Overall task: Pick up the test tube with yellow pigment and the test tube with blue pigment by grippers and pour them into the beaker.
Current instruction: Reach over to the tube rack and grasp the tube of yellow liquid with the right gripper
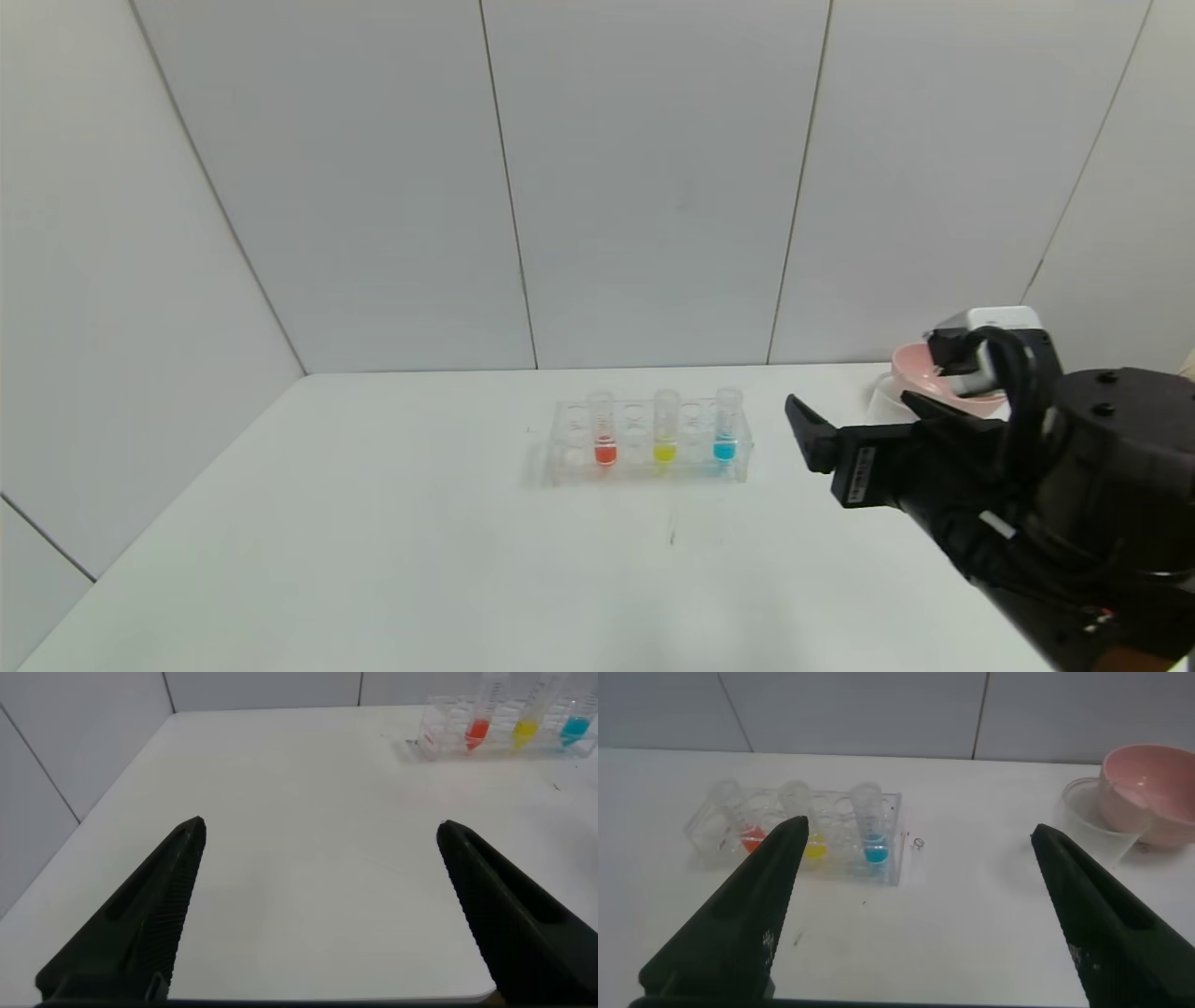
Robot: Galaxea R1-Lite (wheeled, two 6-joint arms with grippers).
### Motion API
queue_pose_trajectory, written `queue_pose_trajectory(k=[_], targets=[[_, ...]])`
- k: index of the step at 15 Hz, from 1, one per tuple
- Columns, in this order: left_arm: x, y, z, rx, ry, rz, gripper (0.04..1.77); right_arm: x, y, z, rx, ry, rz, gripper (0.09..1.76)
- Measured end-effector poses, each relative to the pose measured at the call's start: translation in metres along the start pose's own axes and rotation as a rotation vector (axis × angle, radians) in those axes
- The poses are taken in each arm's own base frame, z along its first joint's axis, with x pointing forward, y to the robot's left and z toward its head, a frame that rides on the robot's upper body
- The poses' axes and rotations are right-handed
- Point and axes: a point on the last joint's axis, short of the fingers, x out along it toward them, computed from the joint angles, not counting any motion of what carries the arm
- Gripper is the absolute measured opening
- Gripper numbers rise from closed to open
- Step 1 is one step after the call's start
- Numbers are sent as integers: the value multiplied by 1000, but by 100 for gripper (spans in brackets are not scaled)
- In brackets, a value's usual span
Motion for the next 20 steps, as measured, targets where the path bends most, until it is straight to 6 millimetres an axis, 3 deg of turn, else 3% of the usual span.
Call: queue_pose_trajectory(k=[4,9,20], targets=[[0,0,0,0,0,0,176,14,49,-19,11,28,23,171],[0,0,0,0,0,0,176,37,89,-36,-5,43,52,171],[0,0,0,0,0,0,176,94,117,-56,-12,44,-12,171]])
